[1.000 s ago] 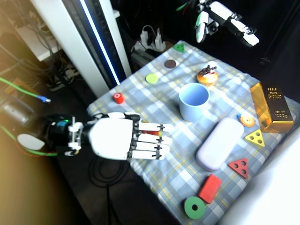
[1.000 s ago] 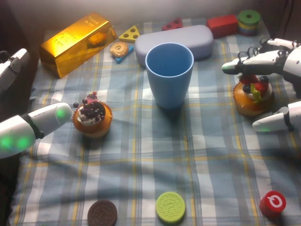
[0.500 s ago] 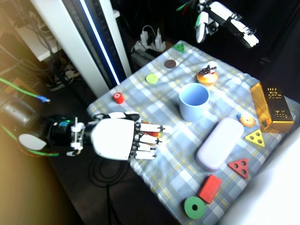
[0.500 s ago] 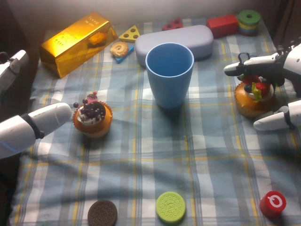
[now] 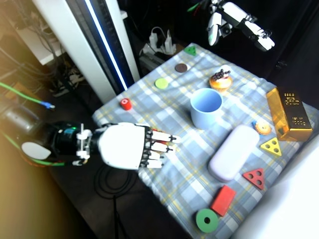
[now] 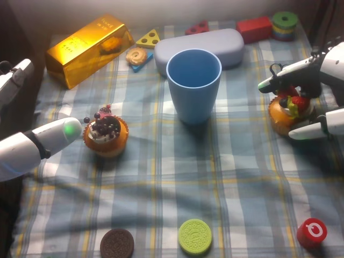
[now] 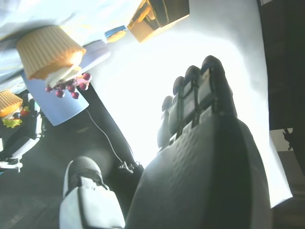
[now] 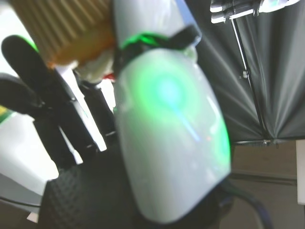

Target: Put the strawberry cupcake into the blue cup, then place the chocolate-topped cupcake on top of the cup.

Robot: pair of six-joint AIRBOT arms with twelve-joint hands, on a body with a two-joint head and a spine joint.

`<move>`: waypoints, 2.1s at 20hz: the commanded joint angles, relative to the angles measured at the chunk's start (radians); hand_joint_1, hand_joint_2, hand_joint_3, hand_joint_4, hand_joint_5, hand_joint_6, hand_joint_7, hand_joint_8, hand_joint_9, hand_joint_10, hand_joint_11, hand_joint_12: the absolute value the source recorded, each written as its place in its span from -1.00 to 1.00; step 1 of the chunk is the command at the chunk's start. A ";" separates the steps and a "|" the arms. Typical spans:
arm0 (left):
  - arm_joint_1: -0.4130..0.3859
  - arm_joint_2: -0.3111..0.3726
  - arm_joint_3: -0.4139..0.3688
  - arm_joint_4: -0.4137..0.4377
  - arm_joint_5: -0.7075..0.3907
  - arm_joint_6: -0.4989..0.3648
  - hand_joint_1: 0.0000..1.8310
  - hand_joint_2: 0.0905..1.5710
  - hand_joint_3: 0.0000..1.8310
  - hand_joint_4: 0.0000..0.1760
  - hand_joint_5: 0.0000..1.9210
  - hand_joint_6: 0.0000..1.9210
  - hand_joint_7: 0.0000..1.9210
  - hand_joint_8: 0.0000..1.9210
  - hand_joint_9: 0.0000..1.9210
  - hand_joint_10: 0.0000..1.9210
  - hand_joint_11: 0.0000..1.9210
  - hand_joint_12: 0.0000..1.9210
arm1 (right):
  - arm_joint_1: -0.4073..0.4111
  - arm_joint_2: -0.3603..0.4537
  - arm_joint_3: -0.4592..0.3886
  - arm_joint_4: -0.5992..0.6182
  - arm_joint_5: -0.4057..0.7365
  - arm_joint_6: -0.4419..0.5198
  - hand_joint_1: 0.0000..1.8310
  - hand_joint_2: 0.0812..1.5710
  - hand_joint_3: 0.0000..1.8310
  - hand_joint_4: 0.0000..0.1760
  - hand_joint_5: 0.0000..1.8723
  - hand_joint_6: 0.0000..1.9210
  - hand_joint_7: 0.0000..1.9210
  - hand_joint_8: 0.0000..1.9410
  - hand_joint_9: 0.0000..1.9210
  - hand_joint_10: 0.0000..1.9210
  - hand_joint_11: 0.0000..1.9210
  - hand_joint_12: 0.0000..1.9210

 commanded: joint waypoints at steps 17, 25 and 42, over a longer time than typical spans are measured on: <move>0.001 -0.005 0.002 0.030 -0.116 -0.006 -0.72 0.03 -0.99 -0.24 -0.88 -1.00 -0.83 -1.00 -0.89 -1.00 -0.96 -0.95 | 0.100 0.008 0.007 -0.008 0.145 0.046 0.38 0.38 -1.00 -1.00 0.01 0.01 0.08 -0.03 0.26 0.12 0.08 0.67; 0.001 -0.007 0.005 0.030 -0.113 -0.006 -0.70 0.04 -1.00 -0.62 -0.90 -1.00 -0.85 -1.00 -0.88 -1.00 -0.93 -0.92 | 0.220 0.024 0.003 -0.080 0.145 0.076 0.44 0.47 -1.00 -1.00 -0.14 -0.52 -0.11 0.25 -0.04 0.67 -0.05 0.98; 0.001 -0.020 0.022 0.027 -0.106 -0.005 -0.70 0.03 -1.00 -0.59 -0.89 -0.99 -0.82 -0.99 -0.87 -0.99 -0.92 -0.94 | 0.421 -0.068 0.038 -0.174 0.145 0.078 0.16 0.37 -1.00 -0.21 0.06 -0.01 0.02 -0.99 0.00 -0.88 -0.49 0.16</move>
